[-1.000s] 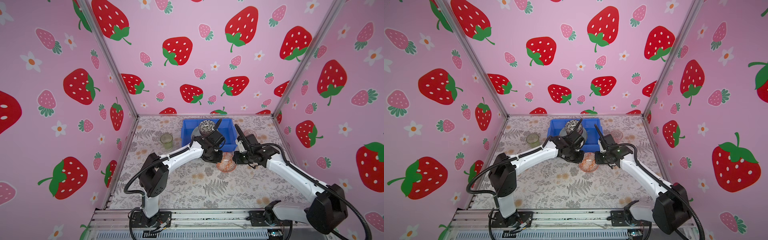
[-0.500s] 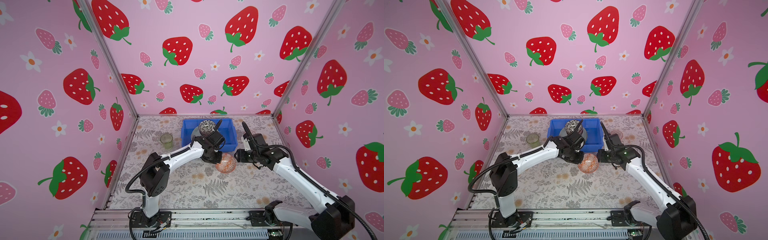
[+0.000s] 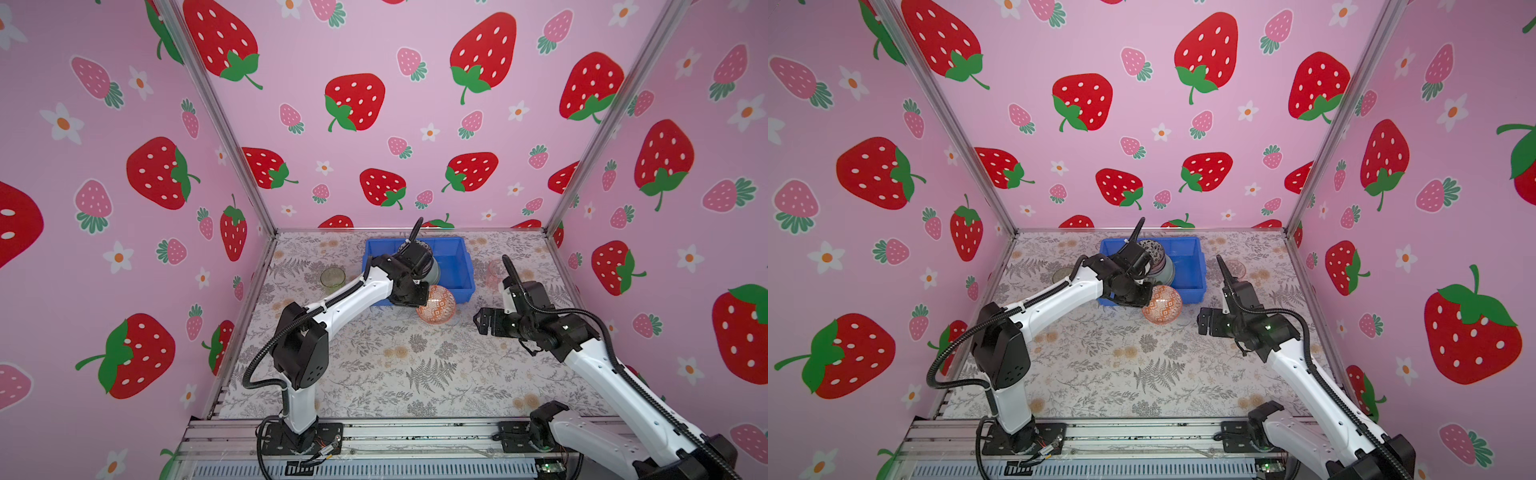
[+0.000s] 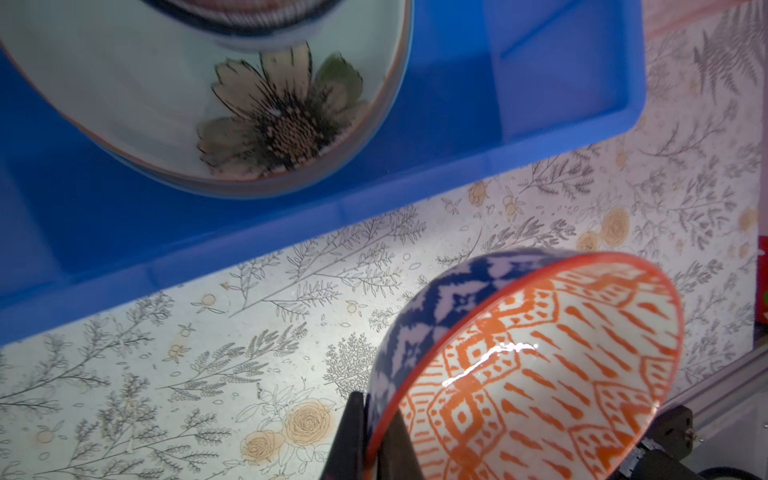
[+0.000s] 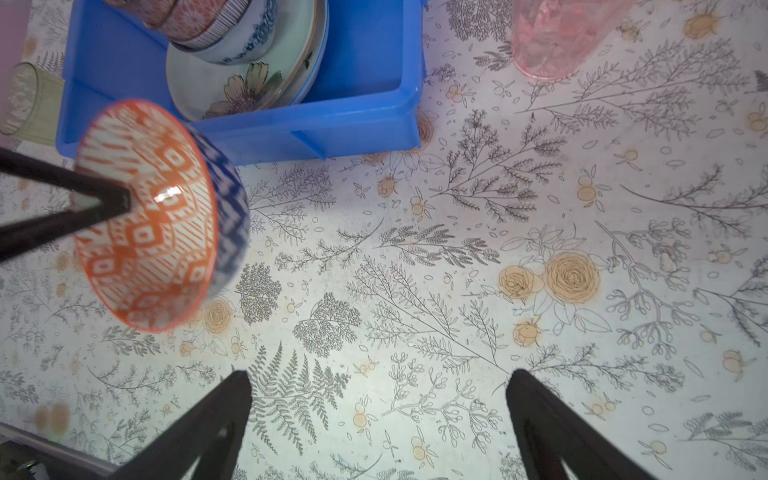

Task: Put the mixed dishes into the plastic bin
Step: 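Carry the orange bowl to the bin with the left gripper while the right withdraws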

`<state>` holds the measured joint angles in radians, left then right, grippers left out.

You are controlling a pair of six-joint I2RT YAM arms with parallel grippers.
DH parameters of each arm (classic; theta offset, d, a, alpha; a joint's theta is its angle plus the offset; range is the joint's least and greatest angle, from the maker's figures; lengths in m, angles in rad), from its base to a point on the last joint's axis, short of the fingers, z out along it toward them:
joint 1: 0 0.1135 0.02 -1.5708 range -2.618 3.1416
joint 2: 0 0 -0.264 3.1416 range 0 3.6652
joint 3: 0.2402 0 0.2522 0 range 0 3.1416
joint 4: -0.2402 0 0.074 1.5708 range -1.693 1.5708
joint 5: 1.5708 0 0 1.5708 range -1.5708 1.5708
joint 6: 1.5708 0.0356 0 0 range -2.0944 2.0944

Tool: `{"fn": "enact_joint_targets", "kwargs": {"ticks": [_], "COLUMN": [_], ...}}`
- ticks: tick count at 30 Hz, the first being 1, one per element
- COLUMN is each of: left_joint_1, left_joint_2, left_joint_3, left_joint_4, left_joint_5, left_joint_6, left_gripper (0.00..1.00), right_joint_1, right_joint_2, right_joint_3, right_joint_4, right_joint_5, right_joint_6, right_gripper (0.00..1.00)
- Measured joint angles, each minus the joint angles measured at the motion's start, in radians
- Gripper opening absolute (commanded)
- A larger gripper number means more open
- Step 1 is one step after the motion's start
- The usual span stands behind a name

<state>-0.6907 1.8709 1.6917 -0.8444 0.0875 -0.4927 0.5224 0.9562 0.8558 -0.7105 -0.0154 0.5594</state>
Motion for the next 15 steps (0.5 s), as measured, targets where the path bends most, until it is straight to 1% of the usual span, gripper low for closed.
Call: {"fn": "enact_joint_targets", "kwargs": {"ticks": [10,15], "left_joint_1": [0.130,0.180], "left_joint_2": [0.003,0.051], "left_joint_3": [0.207,0.322], "left_joint_4": [-0.029,-0.024], "left_joint_5": [-0.037,-0.057], "left_joint_6": [0.024,0.026], "left_gripper": [0.00,0.00], "right_joint_1": [0.000,0.000], "right_joint_2": [-0.167,-0.230], "right_joint_3": [-0.087,-0.143], "right_joint_4": [-0.045,-0.069], "right_joint_5": [-0.001,-0.008], "right_joint_6": [0.044,0.075], "right_gripper": [0.99,0.99]}}
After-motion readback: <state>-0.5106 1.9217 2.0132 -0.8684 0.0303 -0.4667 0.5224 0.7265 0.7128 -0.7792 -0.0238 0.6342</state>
